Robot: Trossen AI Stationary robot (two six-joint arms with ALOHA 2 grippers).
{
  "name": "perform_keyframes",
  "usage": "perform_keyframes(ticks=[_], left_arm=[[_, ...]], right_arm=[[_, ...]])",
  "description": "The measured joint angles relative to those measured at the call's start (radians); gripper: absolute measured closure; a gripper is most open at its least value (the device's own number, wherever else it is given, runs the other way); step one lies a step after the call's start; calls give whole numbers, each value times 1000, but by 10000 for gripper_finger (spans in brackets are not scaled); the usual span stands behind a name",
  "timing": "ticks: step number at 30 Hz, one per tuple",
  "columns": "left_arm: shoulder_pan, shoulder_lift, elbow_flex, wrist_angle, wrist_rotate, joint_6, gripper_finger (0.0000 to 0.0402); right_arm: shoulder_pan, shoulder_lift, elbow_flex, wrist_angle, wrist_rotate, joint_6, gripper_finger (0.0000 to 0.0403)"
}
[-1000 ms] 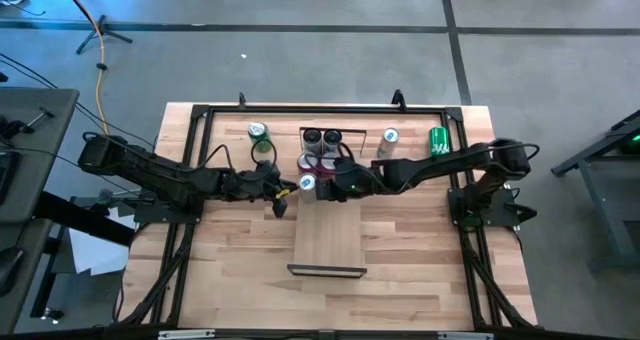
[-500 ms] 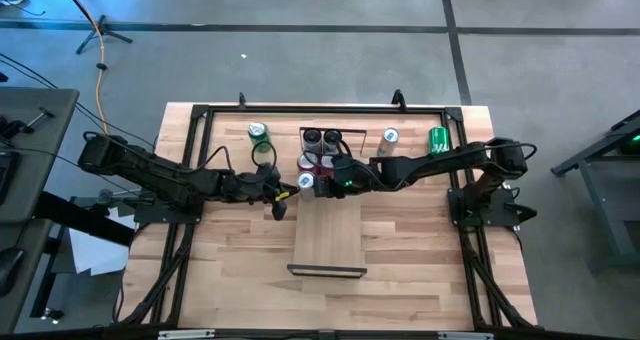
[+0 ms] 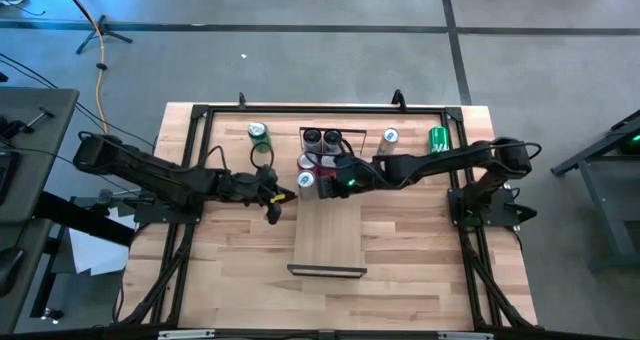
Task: Place canned beverage on shelf
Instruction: Put the left blue soda can on the shelf
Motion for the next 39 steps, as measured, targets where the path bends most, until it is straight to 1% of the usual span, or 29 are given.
perform_keyframes(ticks=[4, 9, 12, 14, 20, 24, 27, 34, 39], left_arm=[[0, -44, 0, -41, -1, 23, 401], [0, -45, 0, -46, -2, 43, 401], [1, -22, -2, -31, -2, 44, 401], [1, 0, -1, 15, 1, 46, 401], [4, 71, -1, 82, 22, 67, 401], [19, 102, -1, 108, 24, 81, 401], [37, 118, 0, 149, 25, 123, 401], [79, 130, -1, 164, 64, 149, 401], [78, 97, -1, 107, 139, 125, 401]], right_arm=[[0, -35, 0, -76, 0, -3, 403], [14, -72, 0, -101, -1, -62, 403], [23, -91, 0, -108, -4, -82, 403], [25, -103, 0, -113, -4, -87, 403], [18, -146, 0, -158, 4, -106, 403], [15, -177, 0, -192, 33, -107, 403], [15, -193, 0, -209, 53, -107, 403], [15, -214, 0, -224, 60, -107, 403], [17, -222, 0, -234, 49, -113, 403]])
